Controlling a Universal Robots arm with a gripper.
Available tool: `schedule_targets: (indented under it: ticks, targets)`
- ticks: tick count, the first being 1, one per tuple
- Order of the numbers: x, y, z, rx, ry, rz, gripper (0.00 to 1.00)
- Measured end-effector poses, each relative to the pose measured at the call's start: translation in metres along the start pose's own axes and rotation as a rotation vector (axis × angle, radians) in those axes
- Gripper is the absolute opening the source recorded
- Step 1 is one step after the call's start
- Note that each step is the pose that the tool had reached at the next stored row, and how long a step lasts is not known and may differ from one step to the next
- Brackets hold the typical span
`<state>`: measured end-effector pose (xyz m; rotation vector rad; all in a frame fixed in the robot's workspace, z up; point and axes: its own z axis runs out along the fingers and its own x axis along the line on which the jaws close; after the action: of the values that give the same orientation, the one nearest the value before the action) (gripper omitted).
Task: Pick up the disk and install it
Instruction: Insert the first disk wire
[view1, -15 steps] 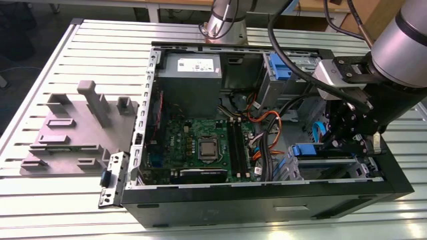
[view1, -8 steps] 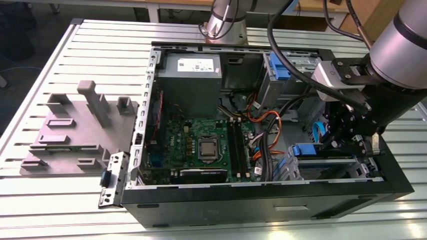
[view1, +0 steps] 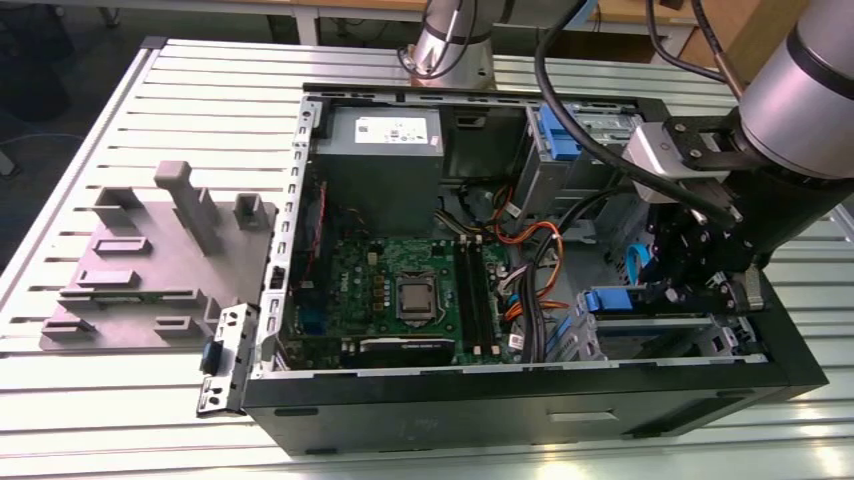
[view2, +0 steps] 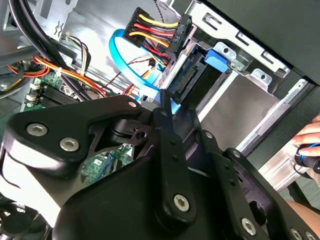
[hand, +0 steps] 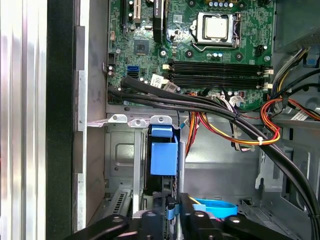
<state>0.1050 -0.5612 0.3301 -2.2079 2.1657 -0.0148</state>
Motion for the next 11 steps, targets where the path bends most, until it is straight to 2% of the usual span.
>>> schedule_targets:
  ticks: [1,3,5,11]
  targets:
    - [0.0,0.0,0.0,0.0,0.0,0.0,0.29]
    - [0.0,0.0,-0.0003,-0.0001,0.0003,0.0,0.29]
    - [-0.0001,-0.0001,-0.0032,0.0,-0.0001,0.0,0.29]
    - [-0.0006,-0.0009,-0.0215,0.0,-0.0013,0.0,0.29]
